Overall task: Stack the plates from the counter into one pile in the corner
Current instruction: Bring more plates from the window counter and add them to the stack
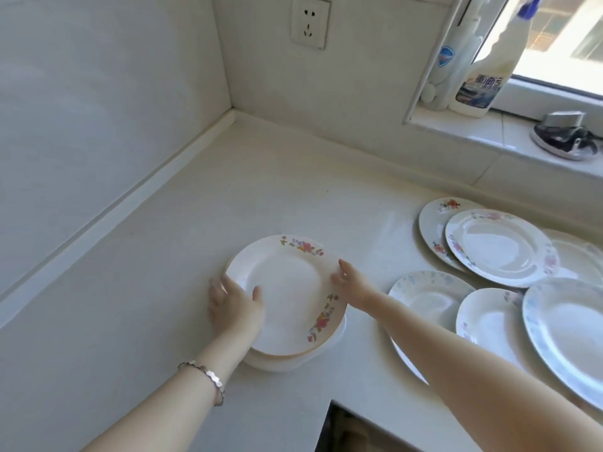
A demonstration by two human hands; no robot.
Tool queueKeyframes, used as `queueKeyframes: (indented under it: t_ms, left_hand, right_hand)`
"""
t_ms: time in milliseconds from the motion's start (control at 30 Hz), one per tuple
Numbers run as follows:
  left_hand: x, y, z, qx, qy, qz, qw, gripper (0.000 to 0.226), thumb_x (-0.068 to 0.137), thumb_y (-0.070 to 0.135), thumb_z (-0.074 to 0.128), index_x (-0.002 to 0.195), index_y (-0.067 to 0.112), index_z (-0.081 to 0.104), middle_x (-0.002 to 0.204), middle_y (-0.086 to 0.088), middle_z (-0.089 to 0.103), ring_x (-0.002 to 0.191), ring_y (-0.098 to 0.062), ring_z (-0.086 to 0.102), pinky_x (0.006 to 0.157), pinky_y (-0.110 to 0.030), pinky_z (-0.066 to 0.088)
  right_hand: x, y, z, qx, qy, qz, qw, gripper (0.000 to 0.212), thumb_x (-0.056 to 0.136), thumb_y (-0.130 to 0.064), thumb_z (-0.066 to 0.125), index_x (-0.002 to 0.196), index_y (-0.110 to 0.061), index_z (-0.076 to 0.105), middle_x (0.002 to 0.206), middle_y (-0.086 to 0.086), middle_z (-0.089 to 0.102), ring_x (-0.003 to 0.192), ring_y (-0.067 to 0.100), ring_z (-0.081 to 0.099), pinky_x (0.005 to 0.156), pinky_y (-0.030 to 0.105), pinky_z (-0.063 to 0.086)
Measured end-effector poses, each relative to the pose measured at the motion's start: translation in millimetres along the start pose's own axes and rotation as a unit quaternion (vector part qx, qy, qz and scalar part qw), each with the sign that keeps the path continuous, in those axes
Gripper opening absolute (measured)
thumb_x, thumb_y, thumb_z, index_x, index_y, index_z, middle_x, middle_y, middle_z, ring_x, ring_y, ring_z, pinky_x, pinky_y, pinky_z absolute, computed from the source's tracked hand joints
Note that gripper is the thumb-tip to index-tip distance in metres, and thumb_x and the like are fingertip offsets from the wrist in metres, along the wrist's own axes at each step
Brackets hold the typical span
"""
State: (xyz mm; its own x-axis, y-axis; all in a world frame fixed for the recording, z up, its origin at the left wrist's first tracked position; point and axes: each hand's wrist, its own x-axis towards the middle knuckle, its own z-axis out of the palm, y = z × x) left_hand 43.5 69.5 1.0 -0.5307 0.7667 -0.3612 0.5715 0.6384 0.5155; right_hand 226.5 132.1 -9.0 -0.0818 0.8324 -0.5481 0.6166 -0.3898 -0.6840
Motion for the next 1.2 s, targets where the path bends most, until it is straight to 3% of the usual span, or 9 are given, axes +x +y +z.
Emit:
queueKeyframes:
  t_ms: [67, 133, 200, 267, 433, 700, 767, 833, 1200]
  left_hand:
    - [-12.1, 18.8, 1.4, 0.061, 0.001, 0.094, 0.994, 0.063, 0.092, 0.025, 0.048, 0.146, 0.005, 0.02, 0.157, -0.014, 0.01, 0.145, -0.03, 0.013, 0.116, -0.037, 0.016]
    - [-23.5, 40.9, 7.0, 0.056, -0.057, 0.16, 0.984, 0.047, 0.093, 0.02, 0.046, 0.138, 0.011, 0.037, 0.148, -0.009, 0.031, 0.137, -0.028, 0.03, 0.109, -0.034, 0.027]
    - [-38.5, 63.9, 18.9, 0.011, -0.143, 0.173, 0.974, 0.021, 0.093, 0.018, 0.042, 0.104, 0.015, 0.059, 0.111, -0.006, 0.06, 0.107, -0.027, 0.054, 0.085, -0.03, 0.043]
    - [-50.6, 83.9, 38.8, 0.004, -0.188, 0.175, 0.966, 0.023, 0.09, 0.019, 0.042, 0.079, 0.008, 0.059, 0.08, -0.008, 0.065, 0.081, -0.03, 0.059, 0.068, -0.031, 0.046]
    - [-71.9, 127.1, 103.1, 0.004, -0.256, 0.155, 0.954, 0.02, 0.084, 0.023, 0.046, 0.066, 0.019, 0.054, 0.092, -0.013, 0.072, 0.092, -0.03, 0.068, 0.086, -0.037, 0.053]
    - [-108.0, 176.4, 171.0, -0.022, -0.316, 0.116, 0.941, 0.027, 0.09, 0.008, 0.045, 0.066, 0.018, 0.053, 0.067, 0.003, 0.059, 0.068, -0.019, 0.06, 0.07, -0.021, 0.049]
    - [-118.8, 184.0, 177.1, -0.017, -0.331, 0.114, 0.936, 0.023, 0.093, 0.008, 0.043, 0.074, 0.015, 0.055, 0.068, 0.003, 0.058, 0.062, -0.011, 0.056, 0.054, -0.011, 0.042]
    - [-124.7, 188.0, 182.1, -0.002, -0.345, 0.122, 0.931, 0.023, 0.093, 0.011, 0.043, 0.074, 0.017, 0.055, 0.07, 0.005, 0.06, 0.064, -0.008, 0.057, 0.056, -0.015, 0.04]
    - [-123.9, 205.8, 185.0, 0.025, -0.359, 0.155, 0.92, 0.027, 0.094, 0.009, 0.044, 0.071, 0.02, 0.054, 0.074, 0.003, 0.062, 0.066, -0.008, 0.059, 0.059, -0.018, 0.041]
  right_hand:
    - [-13.5, 9.0, -10.7, 0.01, 0.012, -0.023, 1.0, 0.044, 0.097, -0.019, 0.042, 0.138, -0.003, 0.041, 0.138, 0.014, 0.05, 0.124, 0.027, 0.05, 0.093, 0.025, 0.039]
    - [-26.2, 26.2, -25.0, 0.006, 0.005, -0.031, 0.999, 0.033, 0.094, -0.017, 0.046, 0.122, -0.004, 0.058, 0.115, 0.01, 0.064, 0.104, 0.024, 0.06, 0.083, 0.024, 0.043]
    - [-38.2, 46.8, -44.6, 0.022, -0.026, -0.01, 0.999, 0.029, 0.093, -0.013, 0.048, 0.117, -0.003, 0.062, 0.091, 0.003, 0.065, 0.08, 0.015, 0.06, 0.069, 0.016, 0.045]
    - [-47.3, 68.7, -70.4, 0.007, -0.042, -0.003, 0.999, 0.029, 0.092, -0.009, 0.048, 0.116, 0.001, 0.061, 0.084, 0.004, 0.065, 0.072, 0.011, 0.059, 0.062, 0.01, 0.044]
    - [-58.1, 123.4, -152.3, -0.124, 0.077, -0.013, 0.989, 0.026, 0.091, -0.02, 0.05, 0.113, -0.017, 0.063, 0.103, -0.004, 0.065, 0.097, 0.012, 0.06, 0.091, 0.025, 0.045]
    - [-43.8, 194.2, -239.2, -0.298, 0.17, -0.022, 0.939, 0.039, 0.088, -0.025, 0.056, 0.126, -0.016, 0.054, 0.134, 0.003, 0.046, 0.129, 0.024, 0.038, 0.103, 0.031, 0.032]
    - [-46.2, 206.0, -260.2, -0.343, 0.21, 0.009, 0.916, 0.05, 0.089, -0.033, 0.053, 0.135, -0.015, 0.044, 0.147, 0.007, 0.034, 0.138, 0.026, 0.027, 0.111, 0.035, 0.023]
    - [-47.6, 222.0, -285.9, -0.4, 0.21, 0.067, 0.89, 0.067, 0.09, -0.046, 0.049, 0.145, -0.016, 0.026, 0.156, 0.008, 0.017, 0.145, 0.026, 0.012, 0.117, 0.042, 0.01]
    - [-36.8, 260.6, -344.4, -0.326, 0.172, 0.19, 0.91, 0.082, 0.07, -0.062, 0.065, 0.132, -0.015, 0.04, 0.131, 0.012, 0.046, 0.124, 0.03, 0.043, 0.104, 0.041, 0.029]
